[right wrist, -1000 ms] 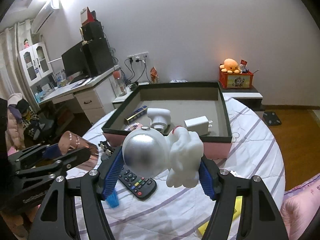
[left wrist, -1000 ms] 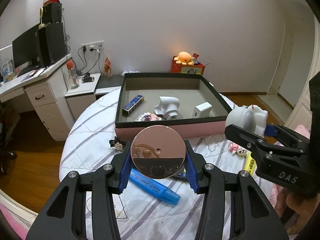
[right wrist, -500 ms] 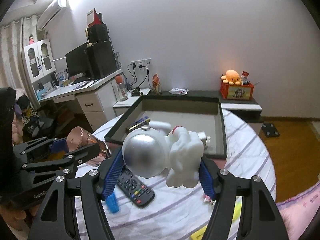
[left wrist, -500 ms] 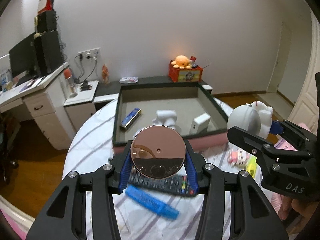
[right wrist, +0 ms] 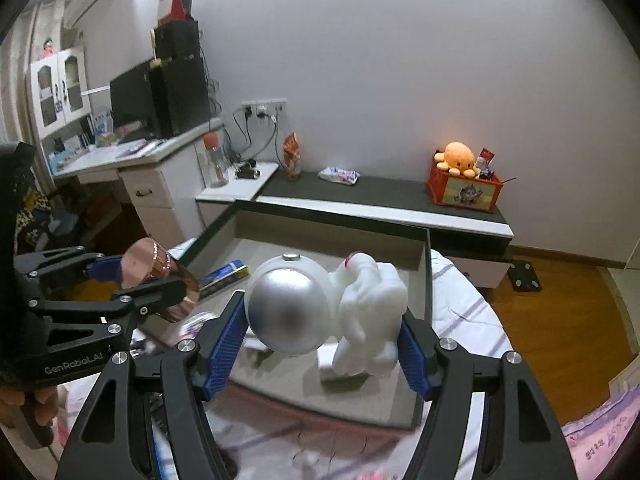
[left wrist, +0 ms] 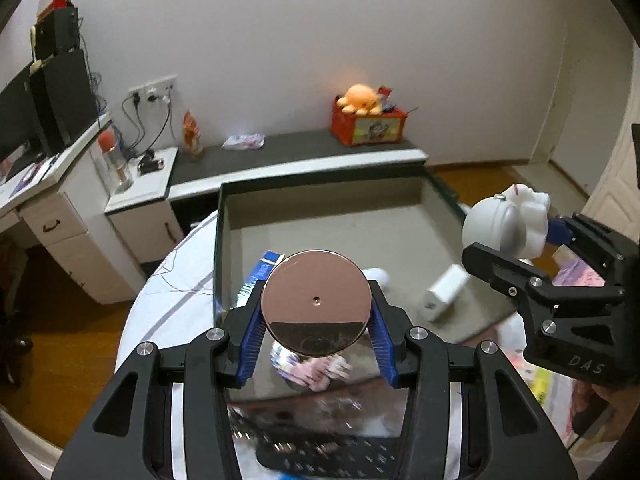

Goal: Organize rigid objects
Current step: 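Carry the jar and astronaut figure into the pink box and open both grippers, then withdraw both tools from the box back toward the remaining items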

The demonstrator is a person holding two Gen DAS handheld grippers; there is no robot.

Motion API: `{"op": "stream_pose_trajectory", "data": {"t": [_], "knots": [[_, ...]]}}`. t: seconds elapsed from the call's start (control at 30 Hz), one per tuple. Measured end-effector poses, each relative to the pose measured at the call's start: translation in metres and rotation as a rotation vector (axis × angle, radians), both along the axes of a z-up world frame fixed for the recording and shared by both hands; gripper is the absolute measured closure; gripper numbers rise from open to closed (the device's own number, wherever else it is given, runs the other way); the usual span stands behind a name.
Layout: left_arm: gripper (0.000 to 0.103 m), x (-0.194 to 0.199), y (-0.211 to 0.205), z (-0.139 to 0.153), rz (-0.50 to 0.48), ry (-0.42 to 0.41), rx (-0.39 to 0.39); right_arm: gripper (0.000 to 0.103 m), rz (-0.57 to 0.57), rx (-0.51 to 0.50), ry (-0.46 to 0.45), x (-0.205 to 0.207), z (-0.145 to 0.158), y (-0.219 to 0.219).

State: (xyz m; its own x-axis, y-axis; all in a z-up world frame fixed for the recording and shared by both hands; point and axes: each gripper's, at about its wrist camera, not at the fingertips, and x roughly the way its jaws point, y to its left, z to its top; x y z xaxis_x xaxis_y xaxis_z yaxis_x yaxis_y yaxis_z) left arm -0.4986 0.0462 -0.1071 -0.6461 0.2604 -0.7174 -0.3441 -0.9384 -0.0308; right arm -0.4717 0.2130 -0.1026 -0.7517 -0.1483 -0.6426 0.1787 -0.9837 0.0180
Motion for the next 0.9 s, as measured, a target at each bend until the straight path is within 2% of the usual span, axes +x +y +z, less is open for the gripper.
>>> {"op": "stream_pose_trajectory", "data": {"t": [0.2,0.47,0.5,0.6,0.67,0.8,0.9], "knots": [[0.055,-0.036,0.006,-0.032,0.019,-0.076,-0.030,0.033,-0.025,0.065,-0.117,-0.050,-0.038,-0.003],[0.054,-0.045,0.009,-0.050,0.019,-0.088,-0.057,0.033,-0.016,0.043,-0.182,-0.066,-0.059,-0.003],[0.051,-0.045,0.008,-0.049,0.021,-0.085,-0.054,0.032,-0.018,0.040,-0.183,-0.066,-0.059,-0.002],[0.022,-0.041,0.001,-0.041,0.032,-0.064,-0.025,0.029,-0.035,0.045,-0.176,-0.062,-0.055,-0.001],[0.021,-0.034,-0.003,-0.034,0.041,-0.036,-0.030,0.025,-0.039,0.054,-0.161,-0.056,-0.049,-0.001],[0.020,-0.017,-0.012,-0.019,0.047,-0.010,-0.031,0.025,-0.040,0.045,-0.134,-0.040,-0.034,0.001],[0.015,0.005,-0.020,-0.008,0.061,0.017,-0.019,0.025,-0.042,0.037,-0.095,-0.019,-0.018,0.004]]}}
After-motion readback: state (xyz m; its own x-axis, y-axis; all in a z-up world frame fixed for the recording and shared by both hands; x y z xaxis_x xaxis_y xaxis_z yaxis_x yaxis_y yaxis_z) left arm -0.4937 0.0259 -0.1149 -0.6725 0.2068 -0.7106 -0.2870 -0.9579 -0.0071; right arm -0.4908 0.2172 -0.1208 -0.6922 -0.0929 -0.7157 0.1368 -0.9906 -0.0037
